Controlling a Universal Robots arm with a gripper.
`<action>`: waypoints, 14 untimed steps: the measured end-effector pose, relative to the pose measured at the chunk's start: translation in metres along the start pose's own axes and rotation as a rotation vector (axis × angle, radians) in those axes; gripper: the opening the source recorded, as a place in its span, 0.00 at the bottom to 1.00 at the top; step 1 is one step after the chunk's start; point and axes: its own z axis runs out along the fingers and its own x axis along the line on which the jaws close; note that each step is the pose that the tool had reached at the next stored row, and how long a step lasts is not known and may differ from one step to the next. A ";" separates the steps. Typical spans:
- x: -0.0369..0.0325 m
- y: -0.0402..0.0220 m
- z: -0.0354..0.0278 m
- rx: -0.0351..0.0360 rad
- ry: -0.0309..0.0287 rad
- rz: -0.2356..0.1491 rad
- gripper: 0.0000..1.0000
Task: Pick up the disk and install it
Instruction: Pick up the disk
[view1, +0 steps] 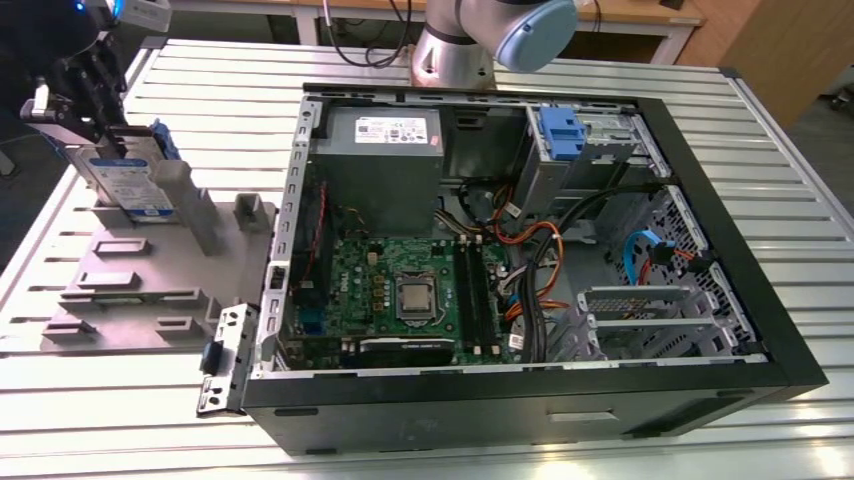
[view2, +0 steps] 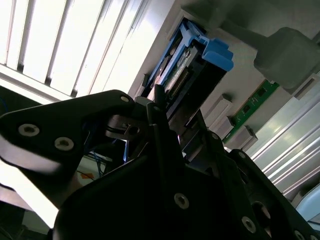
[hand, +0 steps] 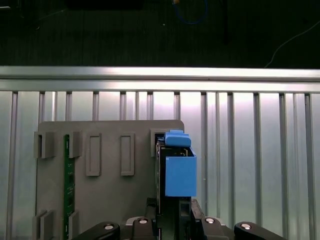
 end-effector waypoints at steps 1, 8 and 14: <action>0.0000 0.0000 0.0000 0.0000 0.0000 0.000 0.35; -0.0001 0.0001 -0.0027 0.0004 -0.0003 0.001 0.35; -0.0003 0.0004 -0.0090 0.0004 -0.0002 0.001 0.35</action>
